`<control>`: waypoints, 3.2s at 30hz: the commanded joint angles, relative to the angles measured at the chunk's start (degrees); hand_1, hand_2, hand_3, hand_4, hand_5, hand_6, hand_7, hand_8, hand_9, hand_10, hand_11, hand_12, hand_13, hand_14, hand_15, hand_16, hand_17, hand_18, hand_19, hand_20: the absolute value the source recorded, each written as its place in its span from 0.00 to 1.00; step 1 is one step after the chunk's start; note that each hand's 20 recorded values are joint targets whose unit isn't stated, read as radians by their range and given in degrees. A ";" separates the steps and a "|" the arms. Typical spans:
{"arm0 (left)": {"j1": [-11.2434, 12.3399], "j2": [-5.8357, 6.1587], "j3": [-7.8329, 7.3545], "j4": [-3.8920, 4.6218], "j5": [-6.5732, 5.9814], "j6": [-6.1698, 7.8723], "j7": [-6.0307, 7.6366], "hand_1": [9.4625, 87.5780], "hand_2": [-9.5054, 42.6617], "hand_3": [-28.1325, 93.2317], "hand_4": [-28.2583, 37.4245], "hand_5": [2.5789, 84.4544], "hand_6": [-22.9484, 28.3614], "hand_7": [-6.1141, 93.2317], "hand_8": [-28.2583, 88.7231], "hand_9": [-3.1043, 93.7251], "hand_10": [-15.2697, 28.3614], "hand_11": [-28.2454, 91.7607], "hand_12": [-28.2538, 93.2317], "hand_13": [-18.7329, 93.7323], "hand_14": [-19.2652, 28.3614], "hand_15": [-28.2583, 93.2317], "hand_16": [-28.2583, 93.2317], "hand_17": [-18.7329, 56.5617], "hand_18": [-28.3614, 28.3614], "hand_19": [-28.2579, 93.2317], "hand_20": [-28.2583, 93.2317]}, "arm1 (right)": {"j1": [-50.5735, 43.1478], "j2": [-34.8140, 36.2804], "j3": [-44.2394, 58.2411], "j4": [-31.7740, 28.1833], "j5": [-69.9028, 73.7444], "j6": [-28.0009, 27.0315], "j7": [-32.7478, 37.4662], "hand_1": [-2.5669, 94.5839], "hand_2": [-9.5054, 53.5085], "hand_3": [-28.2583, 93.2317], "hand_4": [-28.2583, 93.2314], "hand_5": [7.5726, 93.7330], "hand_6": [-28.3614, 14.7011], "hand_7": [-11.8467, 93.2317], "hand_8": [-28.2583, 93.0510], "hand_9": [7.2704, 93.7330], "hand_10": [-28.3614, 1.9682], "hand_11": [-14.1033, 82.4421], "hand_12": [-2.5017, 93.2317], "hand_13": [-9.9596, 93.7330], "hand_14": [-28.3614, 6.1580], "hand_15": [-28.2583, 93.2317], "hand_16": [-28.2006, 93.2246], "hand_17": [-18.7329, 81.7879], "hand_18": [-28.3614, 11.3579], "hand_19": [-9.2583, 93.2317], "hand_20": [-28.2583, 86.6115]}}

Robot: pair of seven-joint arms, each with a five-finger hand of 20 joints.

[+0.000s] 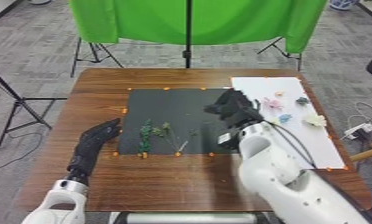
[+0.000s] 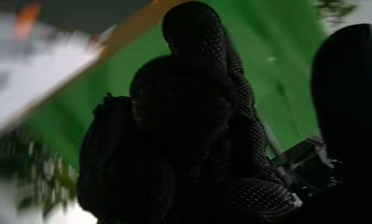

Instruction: Arrange flowers

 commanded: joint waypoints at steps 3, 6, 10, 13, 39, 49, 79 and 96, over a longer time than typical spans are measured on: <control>0.95 -0.45 -0.32 -0.37 0.41 -0.63 -1.02 0.21 0.11 0.77 0.13 0.53 0.51 0.15 0.20 0.47 0.63 0.35 0.36 0.43 0.76 0.38 0.27 0.25 0.75 0.28 0.39 | 6.06 7.50 4.23 8.51 2.32 -11.74 6.81 0.33 0.00 0.68 0.11 0.68 0.46 0.18 0.19 0.93 0.47 0.50 0.31 1.00 0.71 0.66 0.52 0.85 0.46 1.00 0.69; 1.09 -0.54 -0.44 -0.49 0.35 -0.39 -0.94 0.21 0.11 0.77 0.13 0.53 0.51 0.15 0.20 0.47 0.63 0.35 0.36 0.43 0.76 0.38 0.27 0.25 0.75 0.28 0.39 | 7.28 8.02 3.23 10.59 2.24 -14.02 7.53 0.32 0.00 0.67 0.10 0.68 0.45 0.18 0.19 0.92 0.45 0.51 0.31 0.99 0.71 0.67 0.52 0.85 0.46 1.00 0.70; 1.36 -0.24 -0.17 -0.53 0.38 0.92 0.58 0.21 0.11 0.77 0.13 0.53 0.51 0.15 0.20 0.47 0.64 0.36 0.36 0.43 0.76 0.38 0.27 0.25 0.75 0.28 0.39 | 8.14 8.32 1.70 12.48 3.07 -15.30 7.77 0.32 0.00 0.67 0.09 0.69 0.44 0.19 0.19 0.92 0.45 0.51 0.31 0.99 0.71 0.67 0.52 0.85 0.47 1.00 0.69; 0.99 0.61 3.08 0.41 -1.46 10.26 6.96 0.21 0.10 0.77 0.13 0.54 0.51 0.16 0.20 0.48 0.64 0.36 0.36 0.44 0.76 0.38 0.27 0.25 0.75 0.28 0.39 | 9.18 7.77 0.12 14.02 3.79 -15.94 7.79 0.32 0.00 0.67 0.09 0.72 0.45 0.19 0.19 0.92 0.45 0.51 0.31 0.99 0.71 0.68 0.52 0.85 0.47 1.00 0.69; 0.79 0.69 3.42 0.38 -5.48 12.89 8.40 0.26 0.03 0.77 0.17 0.51 0.51 0.19 0.19 0.43 0.61 0.36 0.36 0.43 0.73 0.39 0.27 0.27 0.77 0.31 0.40 | 13.15 3.25 -13.07 20.92 0.88 -18.62 5.98 0.56 0.00 0.65 0.15 0.89 0.57 0.30 0.38 1.00 0.56 0.54 0.30 1.00 0.73 0.74 0.46 0.91 0.48 1.00 0.72; 0.76 0.60 3.62 0.39 -5.67 12.78 7.84 0.25 0.05 0.77 0.17 0.50 0.51 0.18 0.20 0.43 0.61 0.36 0.36 0.43 0.73 0.39 0.27 0.26 0.77 0.30 0.40 | 8.58 5.18 -6.64 14.80 2.58 -10.34 4.05 0.56 0.05 0.73 0.17 0.90 0.64 0.38 0.43 1.00 0.58 0.63 0.28 1.00 0.72 0.81 0.44 0.93 0.44 1.00 0.79; 0.59 0.30 3.37 0.50 -4.83 10.09 6.13 0.24 0.06 0.78 0.16 0.50 0.51 0.18 0.20 0.43 0.61 0.36 0.36 0.43 0.73 0.39 0.27 0.26 0.76 0.30 0.40 | -4.55 -0.73 -1.47 2.13 3.19 -7.98 2.77 0.55 0.04 0.74 0.20 0.92 0.61 0.39 0.43 1.00 0.58 0.67 0.25 1.00 0.72 0.82 0.42 0.94 0.44 1.00 0.80; 0.66 0.12 3.15 0.36 -4.55 9.28 5.36 0.24 0.07 0.78 0.16 0.51 0.51 0.17 0.20 0.44 0.62 0.36 0.36 0.43 0.73 0.40 0.27 0.26 0.76 0.30 0.40 | -11.92 -2.75 6.30 -0.51 -0.28 -7.91 5.02 0.46 0.05 0.75 0.18 0.92 0.59 0.39 0.23 1.00 0.55 0.64 0.25 1.00 0.72 0.80 0.42 0.94 0.46 1.00 0.77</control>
